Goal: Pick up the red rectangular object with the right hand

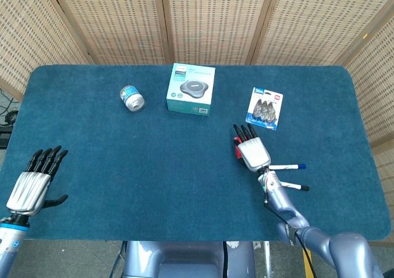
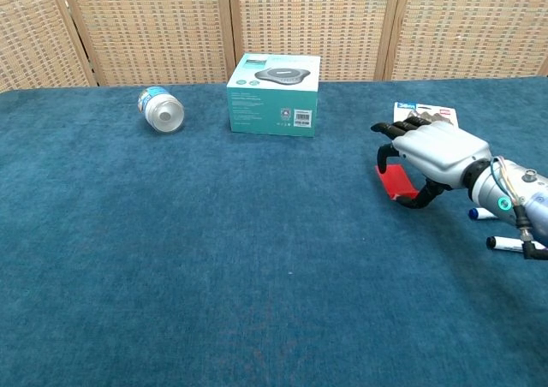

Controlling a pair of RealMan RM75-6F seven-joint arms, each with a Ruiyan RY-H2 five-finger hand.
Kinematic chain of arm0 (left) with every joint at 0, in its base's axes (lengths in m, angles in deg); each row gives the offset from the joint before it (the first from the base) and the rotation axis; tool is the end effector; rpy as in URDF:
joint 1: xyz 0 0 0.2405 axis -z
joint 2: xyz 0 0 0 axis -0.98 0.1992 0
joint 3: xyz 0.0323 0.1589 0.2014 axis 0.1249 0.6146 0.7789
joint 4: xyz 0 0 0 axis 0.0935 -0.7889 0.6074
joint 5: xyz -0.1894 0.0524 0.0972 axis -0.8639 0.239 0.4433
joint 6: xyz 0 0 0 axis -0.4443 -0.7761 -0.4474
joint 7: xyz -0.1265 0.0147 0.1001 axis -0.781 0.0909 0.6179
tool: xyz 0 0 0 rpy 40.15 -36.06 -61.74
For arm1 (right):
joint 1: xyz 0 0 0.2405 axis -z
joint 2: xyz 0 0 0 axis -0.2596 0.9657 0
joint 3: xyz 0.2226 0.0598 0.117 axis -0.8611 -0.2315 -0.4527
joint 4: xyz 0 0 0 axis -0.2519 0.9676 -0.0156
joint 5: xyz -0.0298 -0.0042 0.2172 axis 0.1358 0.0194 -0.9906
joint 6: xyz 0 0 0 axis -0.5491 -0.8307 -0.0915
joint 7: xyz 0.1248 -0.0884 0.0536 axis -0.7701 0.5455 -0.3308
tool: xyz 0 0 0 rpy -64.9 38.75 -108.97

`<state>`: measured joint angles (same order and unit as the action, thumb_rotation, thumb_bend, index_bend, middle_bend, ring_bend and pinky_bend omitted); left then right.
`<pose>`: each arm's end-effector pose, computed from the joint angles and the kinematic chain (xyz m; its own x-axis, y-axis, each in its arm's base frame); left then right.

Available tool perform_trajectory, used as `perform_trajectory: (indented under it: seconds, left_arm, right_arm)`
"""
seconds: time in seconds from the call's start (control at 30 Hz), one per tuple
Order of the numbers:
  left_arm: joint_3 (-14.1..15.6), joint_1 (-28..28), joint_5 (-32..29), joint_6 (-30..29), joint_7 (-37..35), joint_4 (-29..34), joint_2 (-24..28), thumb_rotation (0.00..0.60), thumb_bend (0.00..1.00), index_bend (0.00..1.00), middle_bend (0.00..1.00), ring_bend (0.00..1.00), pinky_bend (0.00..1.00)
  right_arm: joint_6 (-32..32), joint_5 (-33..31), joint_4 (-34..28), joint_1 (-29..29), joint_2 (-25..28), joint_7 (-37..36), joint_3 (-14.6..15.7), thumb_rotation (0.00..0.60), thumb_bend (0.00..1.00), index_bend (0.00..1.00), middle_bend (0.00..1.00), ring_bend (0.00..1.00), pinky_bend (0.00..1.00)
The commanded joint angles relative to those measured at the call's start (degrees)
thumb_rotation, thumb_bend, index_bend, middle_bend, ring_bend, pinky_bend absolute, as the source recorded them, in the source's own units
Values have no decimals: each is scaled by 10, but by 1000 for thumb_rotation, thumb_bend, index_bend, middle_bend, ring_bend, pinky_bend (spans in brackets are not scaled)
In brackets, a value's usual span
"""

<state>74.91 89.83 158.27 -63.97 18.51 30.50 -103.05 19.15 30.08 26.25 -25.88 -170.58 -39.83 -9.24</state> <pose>-0.2833 0.2209 0.1176 0.5040 0.1106 0.8566 0.8613 -0.1391 -0.4887 -0.2124 -0.3965 -0.0755 0.6807 -0.0550 0.7305 -0.6959 -0.3601 0.6214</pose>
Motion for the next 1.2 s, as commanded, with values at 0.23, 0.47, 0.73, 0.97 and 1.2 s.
perform_trajectory:
  seconds: [0.23,0.47,0.73,0.97,1.2]
  left_arm:
    - [0,0,0,0,1,0,0,600,23,0,0,0,0]
    - [0,0,0,0,0,0,0,600,23,0,0,0,0]
    - [0,0,0,0,0,0,0,600,24,0,0,0,0]
    - [0,0,0,0,0,0,0,600,24,0,0,0,0]
    - [0,0,0,-1,0,0,0,600,24,0,0,0,0]
  right_arm:
    - [2,2,8,0,-3,-3,0,600,401,405,0,0,0]
    - [8,2,9,-1,-3,-1,0,600,418,500,0,0,0]
    - [15,2,10,-3,-3,0,1,600,500,536,0,0,0]
    - [18,2,11,-3,-2,2,2,600,539,584,0,0,0]
    - [16,3,14,-6,-3,-1,-2,600,524,620,0,0,0]
